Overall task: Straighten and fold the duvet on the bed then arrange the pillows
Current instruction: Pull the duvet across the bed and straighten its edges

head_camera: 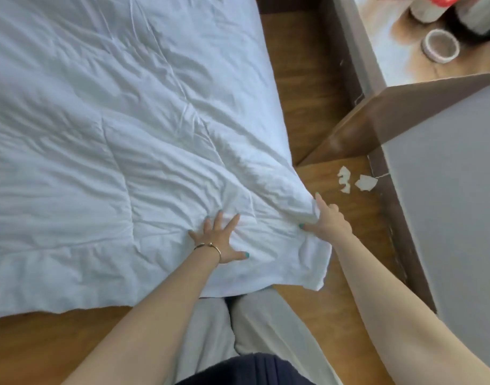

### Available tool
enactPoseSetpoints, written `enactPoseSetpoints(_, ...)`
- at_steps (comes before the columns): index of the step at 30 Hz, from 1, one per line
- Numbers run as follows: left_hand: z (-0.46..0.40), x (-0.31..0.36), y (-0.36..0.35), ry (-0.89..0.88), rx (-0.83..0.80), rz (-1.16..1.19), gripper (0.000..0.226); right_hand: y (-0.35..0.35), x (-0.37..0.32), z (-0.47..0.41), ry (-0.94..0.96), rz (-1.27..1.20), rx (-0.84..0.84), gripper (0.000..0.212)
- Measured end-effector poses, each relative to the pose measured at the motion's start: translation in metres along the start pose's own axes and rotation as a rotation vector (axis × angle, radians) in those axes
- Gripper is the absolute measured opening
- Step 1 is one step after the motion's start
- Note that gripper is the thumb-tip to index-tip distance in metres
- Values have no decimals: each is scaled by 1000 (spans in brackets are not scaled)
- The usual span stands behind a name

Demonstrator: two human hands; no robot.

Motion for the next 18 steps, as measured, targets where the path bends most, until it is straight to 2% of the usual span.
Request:
enactPoseSetpoints(1, -1, -9, -1, 22, 41, 26, 101, -6, -8, -6, -31, 62, 58, 110)
enactPoseSetpoints(3, -1, -20, -1, 53, 220, 87, 92, -12, -27, -7, 61, 75, 235, 107)
enactPoseSetpoints(4, -2, -24, -1, 69, 280, 117, 91, -14, -37, -7, 179, 85, 339, 101)
enactPoseSetpoints(6, -6, -30, -6, 88, 208, 166, 93, -19, -59, -8, 456, 217, 467, 88)
enactPoseSetpoints(7, -9, -32, -10, 88, 103, 158, 94, -22, -68, -10, 545, 314, 428, 81)
enactPoseSetpoints(8, -10, -33, -15, 83, 5, 126, 95, -28, -72, -17, 563, 392, 299, 75)
enactPoseSetpoints(10, -8, -37, -23, 81, -84, 83, 94, -46, -64, -33, 397, 429, -78, 71)
enactPoseSetpoints(11, -6, -38, -27, 87, -83, 85, 92, -53, -57, -40, 323, 378, -210, 74)
enactPoseSetpoints(13, -5, -37, -34, 93, -57, 126, 90, -60, -50, -44, 315, 329, -267, 79)
enactPoseSetpoints(18, -13, 0, -35, 193, 22, 295, 91, -47, -44, -34, 390, 354, -204, 70)
Point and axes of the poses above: each hand's wrist, its own z-axis away from the middle knuckle, its own y-axis out of the back of the hand, x = y × z, the point moved 2 cm from there along -z, towards the middle knuckle, and after that the axes turned 9 degrees about -x, right-handed, at the moved point
